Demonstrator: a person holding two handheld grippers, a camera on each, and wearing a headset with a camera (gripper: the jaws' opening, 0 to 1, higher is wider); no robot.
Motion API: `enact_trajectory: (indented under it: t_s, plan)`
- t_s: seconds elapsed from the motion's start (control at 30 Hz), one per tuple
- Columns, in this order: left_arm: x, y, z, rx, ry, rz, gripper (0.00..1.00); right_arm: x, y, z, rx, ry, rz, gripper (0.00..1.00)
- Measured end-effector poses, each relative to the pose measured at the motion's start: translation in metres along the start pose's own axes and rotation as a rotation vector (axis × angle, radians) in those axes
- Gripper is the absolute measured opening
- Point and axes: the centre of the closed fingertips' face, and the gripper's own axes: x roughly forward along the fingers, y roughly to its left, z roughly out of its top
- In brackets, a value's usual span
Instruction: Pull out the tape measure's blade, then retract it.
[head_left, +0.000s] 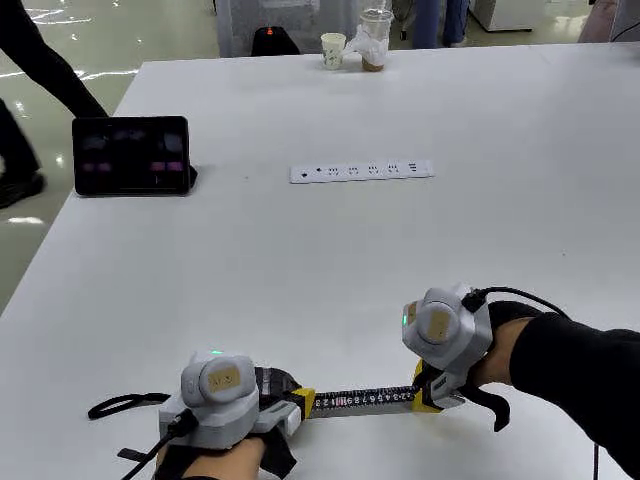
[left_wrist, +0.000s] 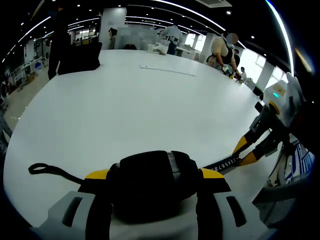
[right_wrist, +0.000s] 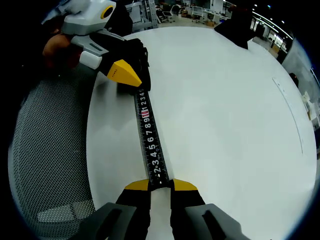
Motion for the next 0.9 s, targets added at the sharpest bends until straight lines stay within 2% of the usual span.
enact_trajectory:
  t_s: [0.9]
  plan:
    - [-0.0008,-0.0001,0.0002,-0.006,0.000,-0.002,0.63,0.0035,0.0009,0.0097,-0.002,-0.006,-0.007,0.11]
